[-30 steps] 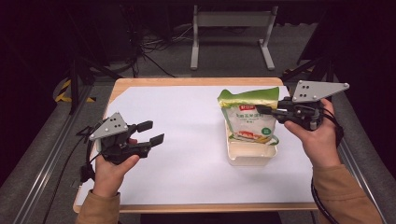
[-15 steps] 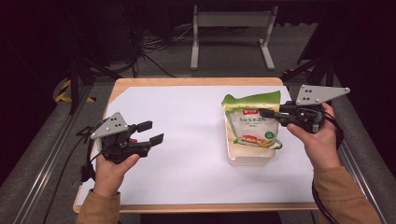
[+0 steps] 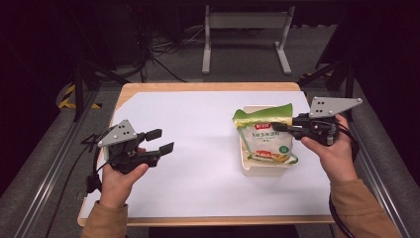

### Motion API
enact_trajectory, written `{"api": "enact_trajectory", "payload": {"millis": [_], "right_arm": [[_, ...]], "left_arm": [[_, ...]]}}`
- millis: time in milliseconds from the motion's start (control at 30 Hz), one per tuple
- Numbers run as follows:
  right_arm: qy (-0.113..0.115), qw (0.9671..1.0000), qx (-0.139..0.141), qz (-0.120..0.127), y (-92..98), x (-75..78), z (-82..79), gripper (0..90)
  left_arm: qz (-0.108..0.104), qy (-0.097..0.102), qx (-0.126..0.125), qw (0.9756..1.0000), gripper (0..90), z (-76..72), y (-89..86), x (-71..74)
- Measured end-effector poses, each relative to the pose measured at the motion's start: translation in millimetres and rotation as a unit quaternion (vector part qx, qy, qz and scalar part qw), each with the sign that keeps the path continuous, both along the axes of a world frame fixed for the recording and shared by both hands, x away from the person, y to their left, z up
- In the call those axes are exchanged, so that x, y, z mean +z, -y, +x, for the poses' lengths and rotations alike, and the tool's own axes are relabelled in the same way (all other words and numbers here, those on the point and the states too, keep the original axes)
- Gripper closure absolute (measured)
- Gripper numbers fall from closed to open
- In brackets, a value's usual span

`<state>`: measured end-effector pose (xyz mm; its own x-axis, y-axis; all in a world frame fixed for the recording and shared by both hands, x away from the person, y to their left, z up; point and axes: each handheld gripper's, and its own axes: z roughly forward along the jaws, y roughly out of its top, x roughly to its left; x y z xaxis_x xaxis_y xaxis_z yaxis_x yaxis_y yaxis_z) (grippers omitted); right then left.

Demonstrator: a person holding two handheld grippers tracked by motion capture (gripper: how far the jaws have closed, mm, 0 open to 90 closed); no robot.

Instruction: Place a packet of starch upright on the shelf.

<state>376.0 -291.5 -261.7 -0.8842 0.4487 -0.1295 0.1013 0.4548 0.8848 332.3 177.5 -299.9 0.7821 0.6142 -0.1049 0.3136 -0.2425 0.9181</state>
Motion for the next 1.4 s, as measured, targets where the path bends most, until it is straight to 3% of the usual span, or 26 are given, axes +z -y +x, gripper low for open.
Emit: {"api": "enact_trajectory", "payload": {"millis": [367, 733, 1133, 1400], "right_arm": [[-0.006, 0.9999, 0.012, 0.004, -5.5, -9.1, 3.7, 84.2], [-0.024, 0.9993, 0.03, 0.006, -11.5, -27.7, 8.3, 84.1], [-0.03, 0.9975, 0.063, 0.012, -19.4, -35.4, 4.7, 83.6], [-0.025, 0.9982, 0.047, 0.027, -9.6, -38.8, 5.0, 83.3]], "left_arm": [[0.0, -0.004, -0.001, 1.0, 40.6, 1.8, 0.4, -2.3], [0.0, -0.009, -0.001, 1.0, 40.5, 2.8, -0.6, -3.6], [0.0, -0.01, 0.0, 0.9999, 40.4, 3.9, -0.6, -4.9], [0.001, -0.013, -0.001, 0.9999, 40.4, 4.8, -1.7, -5.7]]}}
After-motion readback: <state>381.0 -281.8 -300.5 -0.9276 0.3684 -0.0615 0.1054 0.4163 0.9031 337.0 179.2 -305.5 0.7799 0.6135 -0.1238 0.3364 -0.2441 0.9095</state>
